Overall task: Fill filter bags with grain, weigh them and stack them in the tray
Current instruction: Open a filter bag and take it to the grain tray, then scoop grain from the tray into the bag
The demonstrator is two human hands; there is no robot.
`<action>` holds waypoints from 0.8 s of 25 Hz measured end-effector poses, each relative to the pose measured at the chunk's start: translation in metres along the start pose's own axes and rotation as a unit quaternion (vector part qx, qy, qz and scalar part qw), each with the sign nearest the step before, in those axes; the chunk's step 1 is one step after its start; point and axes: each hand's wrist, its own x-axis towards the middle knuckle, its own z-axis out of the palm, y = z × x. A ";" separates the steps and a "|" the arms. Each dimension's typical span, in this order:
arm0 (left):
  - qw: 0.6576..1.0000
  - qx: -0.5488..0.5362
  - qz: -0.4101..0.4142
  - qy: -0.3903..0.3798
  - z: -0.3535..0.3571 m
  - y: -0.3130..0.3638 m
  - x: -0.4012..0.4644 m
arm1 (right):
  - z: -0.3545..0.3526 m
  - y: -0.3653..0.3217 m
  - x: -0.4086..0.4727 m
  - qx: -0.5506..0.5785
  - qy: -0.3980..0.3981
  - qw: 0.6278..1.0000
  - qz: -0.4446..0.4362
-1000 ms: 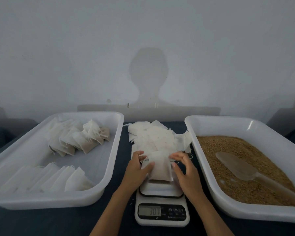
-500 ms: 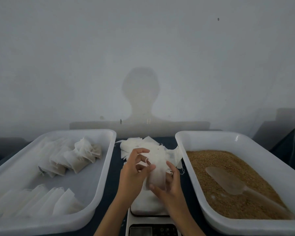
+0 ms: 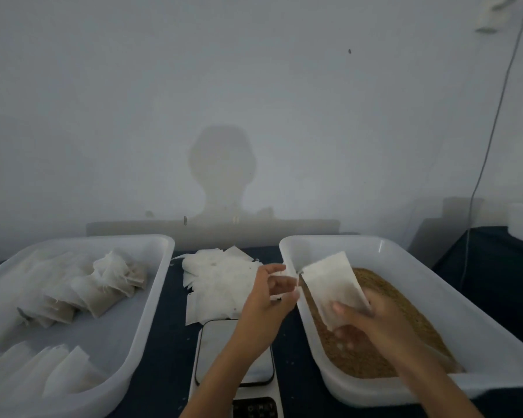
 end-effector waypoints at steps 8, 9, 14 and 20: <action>0.989 0.136 0.001 -0.051 0.027 -0.021 -0.003 | -0.064 0.028 0.013 -0.412 -0.031 0.910 -0.034; 0.988 0.145 0.003 -0.053 0.028 -0.021 -0.002 | -0.066 0.027 0.013 -0.432 -0.036 0.900 -0.041; 0.986 0.158 0.000 -0.063 0.029 -0.019 -0.002 | -0.073 0.017 0.014 -0.496 -0.050 0.864 -0.064; 0.985 0.157 -0.007 -0.070 0.028 -0.019 -0.004 | -0.078 0.010 0.014 -0.531 -0.056 0.843 -0.066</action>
